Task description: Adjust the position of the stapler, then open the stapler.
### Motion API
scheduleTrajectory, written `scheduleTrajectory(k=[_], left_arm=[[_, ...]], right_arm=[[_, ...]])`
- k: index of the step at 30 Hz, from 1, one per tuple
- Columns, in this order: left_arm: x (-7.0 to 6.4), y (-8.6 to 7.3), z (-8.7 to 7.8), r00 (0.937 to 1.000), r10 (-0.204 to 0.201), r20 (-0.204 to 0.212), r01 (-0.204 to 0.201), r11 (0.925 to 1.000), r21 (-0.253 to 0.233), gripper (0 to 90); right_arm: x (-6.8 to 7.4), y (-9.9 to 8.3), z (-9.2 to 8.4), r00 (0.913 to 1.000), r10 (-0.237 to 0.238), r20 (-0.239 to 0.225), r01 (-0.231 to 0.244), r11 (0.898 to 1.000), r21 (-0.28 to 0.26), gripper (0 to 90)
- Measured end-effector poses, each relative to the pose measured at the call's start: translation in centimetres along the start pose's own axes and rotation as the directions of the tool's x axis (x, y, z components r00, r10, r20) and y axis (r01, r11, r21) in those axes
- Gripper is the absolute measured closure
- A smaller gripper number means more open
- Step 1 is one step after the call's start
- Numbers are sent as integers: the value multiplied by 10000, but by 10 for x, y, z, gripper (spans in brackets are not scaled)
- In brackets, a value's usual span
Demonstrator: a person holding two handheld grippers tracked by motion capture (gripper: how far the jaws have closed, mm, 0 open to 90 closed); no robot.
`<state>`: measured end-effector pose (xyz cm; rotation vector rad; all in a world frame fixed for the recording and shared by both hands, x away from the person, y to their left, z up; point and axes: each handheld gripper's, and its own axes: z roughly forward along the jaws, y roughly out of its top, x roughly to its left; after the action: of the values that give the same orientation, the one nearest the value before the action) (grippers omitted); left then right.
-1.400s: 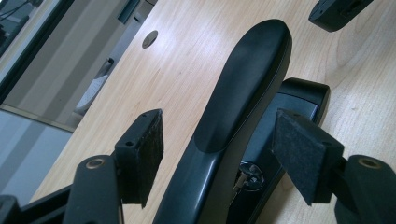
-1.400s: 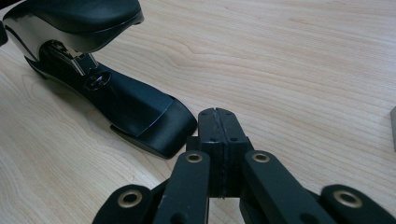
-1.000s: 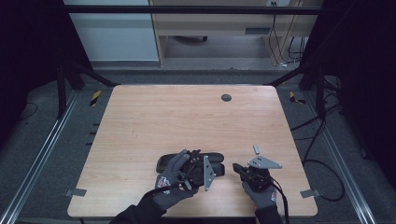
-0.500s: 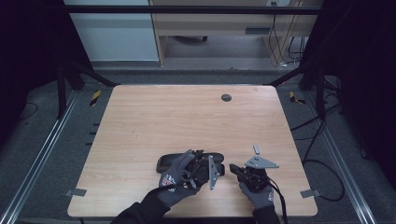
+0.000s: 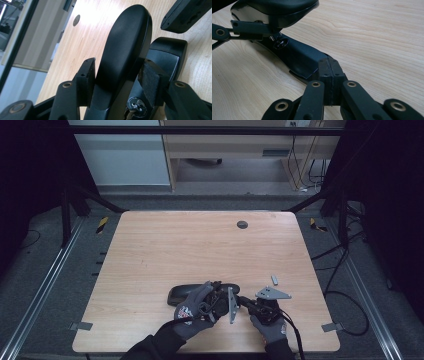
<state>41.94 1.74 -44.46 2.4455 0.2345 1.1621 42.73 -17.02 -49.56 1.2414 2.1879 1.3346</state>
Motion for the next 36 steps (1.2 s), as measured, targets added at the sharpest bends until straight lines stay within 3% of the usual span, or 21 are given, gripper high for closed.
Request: scheduleTrajectory(k=[7,18,19,28,36], left_arm=[[0,1,-1,9999,143,-46,-143,9998,105,497],[1,1,-2,10000,21,-36,-21,10000,42,498],[1,1,-2,9999,-44,121,44,10000,-48,499],[0,2,-2,9998,182,-63,-182,9998,29,506],[2,1,-5,9996,123,-268,-123,9999,2,513]], right_arm=[[1,-1,3,10000,17,45,-17,10000,54,900],[4,0,11,9999,89,-107,-87,9999,147,900],[3,-1,12,9999,42,-91,-40,9999,163,900],[6,-1,16,9998,66,-184,-61,9997,238,900],[7,-1,19,9997,61,-230,-54,9996,295,900]])
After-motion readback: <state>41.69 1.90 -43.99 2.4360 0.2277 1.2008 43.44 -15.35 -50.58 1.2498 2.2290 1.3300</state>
